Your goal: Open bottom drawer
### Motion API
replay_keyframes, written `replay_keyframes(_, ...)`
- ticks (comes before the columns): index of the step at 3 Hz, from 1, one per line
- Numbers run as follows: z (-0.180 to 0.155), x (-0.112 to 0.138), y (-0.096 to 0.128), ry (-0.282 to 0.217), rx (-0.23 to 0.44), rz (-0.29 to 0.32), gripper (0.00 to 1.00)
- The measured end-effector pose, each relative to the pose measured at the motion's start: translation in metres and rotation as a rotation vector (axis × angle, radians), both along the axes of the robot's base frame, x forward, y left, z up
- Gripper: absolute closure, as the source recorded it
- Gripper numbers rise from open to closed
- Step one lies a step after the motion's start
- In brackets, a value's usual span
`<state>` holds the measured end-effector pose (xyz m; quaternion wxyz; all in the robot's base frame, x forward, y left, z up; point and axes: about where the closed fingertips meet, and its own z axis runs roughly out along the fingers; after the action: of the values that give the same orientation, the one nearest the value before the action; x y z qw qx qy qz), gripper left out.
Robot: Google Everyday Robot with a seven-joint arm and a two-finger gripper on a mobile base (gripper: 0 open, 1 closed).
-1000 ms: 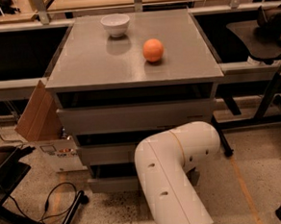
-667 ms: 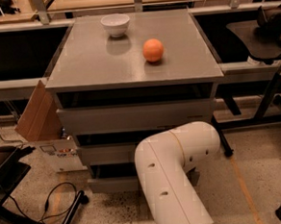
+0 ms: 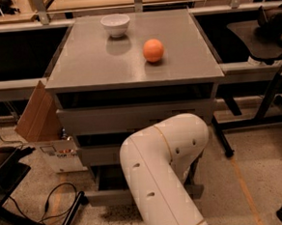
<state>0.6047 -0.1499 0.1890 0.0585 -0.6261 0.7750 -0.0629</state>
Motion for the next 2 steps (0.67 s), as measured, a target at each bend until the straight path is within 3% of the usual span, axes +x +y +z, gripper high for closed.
replay_keyframes(1,0.0,0.0,0.0,0.0,0.0,0.0,1.0)
replay_keyframes(2,0.0,-0.0001,0.0,0.0,0.0,0.0,1.0)
